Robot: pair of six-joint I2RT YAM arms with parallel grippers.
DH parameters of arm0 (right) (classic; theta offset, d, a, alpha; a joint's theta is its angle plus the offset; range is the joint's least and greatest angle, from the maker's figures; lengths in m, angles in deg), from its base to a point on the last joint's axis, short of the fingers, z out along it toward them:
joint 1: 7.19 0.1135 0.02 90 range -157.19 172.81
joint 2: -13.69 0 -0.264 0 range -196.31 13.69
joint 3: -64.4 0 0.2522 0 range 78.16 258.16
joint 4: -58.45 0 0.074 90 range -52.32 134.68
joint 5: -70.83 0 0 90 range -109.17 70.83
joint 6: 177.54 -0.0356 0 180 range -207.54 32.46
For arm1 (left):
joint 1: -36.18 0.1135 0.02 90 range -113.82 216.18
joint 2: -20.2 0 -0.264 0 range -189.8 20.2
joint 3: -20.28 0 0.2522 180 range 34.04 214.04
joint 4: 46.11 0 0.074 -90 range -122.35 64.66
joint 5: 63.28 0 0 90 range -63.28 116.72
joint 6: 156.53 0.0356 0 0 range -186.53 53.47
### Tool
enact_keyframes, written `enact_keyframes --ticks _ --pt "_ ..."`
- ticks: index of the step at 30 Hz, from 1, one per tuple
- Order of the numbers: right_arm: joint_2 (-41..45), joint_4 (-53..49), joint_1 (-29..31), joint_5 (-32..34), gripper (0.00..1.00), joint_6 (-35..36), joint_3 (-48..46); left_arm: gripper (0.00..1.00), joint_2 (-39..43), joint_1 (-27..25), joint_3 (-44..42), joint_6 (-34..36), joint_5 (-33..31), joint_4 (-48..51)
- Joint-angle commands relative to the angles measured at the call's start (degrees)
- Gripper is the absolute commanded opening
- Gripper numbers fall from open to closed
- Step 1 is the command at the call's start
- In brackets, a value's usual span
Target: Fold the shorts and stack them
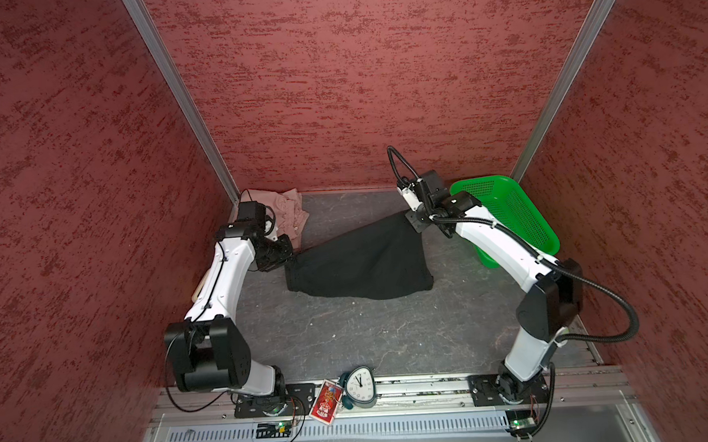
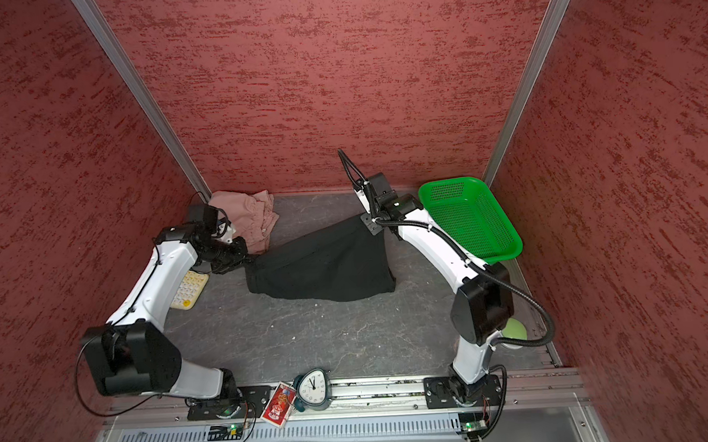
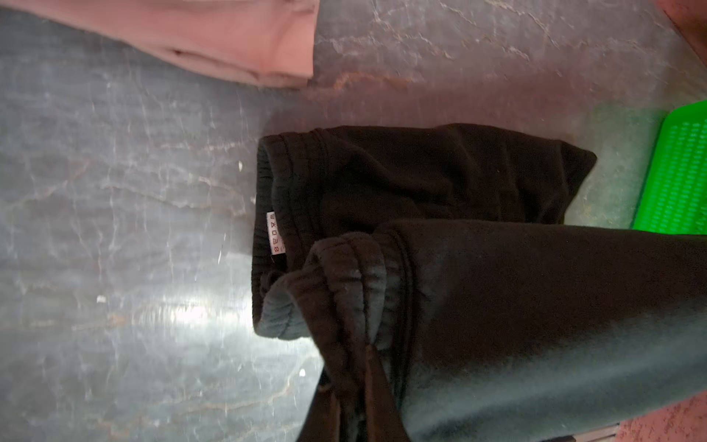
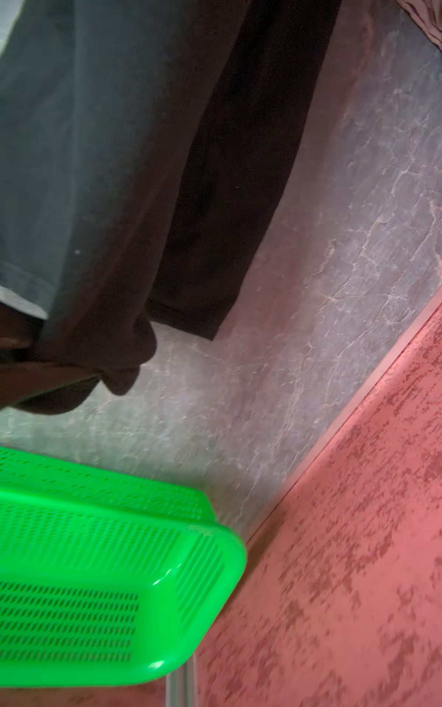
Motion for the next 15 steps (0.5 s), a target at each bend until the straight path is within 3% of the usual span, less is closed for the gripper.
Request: enact_keyframes --ticks 1,3,6,7,8,9,13,15 --pt "-4.58 0.12 -3.02 -1.71 0.00 2.40 5.32 0.01 -4.67 1.15 2.94 2.51 -1.13 -1.68" --pt "-8.17 -0.08 -3.71 -2.69 0.00 2.68 7.71 0.03 -7.22 1.24 4.26 2.51 -1.21 -2.43" --pt "-13.53 -0.34 -4.22 -4.11 0.00 2.99 11.61 0.21 -9.86 1.65 5.37 2.48 -1.37 -4.57" --pt "-15.23 -0.26 -4.31 -4.61 0.04 2.90 12.88 0.40 -10.81 1.99 5.91 2.46 -1.19 -5.21" --pt "-16.80 0.15 -4.39 -5.38 0.17 2.83 13.94 0.69 -11.68 2.32 6.49 2.27 -1.01 -5.97" --pt "-17.98 0.47 -4.53 -6.13 0.23 2.81 14.84 0.97 -12.51 2.67 6.82 2.04 -0.79 -7.03" --pt "-22.31 1.65 -4.99 -7.69 0.60 1.10 18.82 1.00 -15.48 4.09 10.27 0.85 -0.07 -8.38" --pt "-22.52 2.35 -5.12 -8.77 0.72 -0.39 19.57 0.99 -15.55 4.93 11.80 0.41 0.97 -8.96"
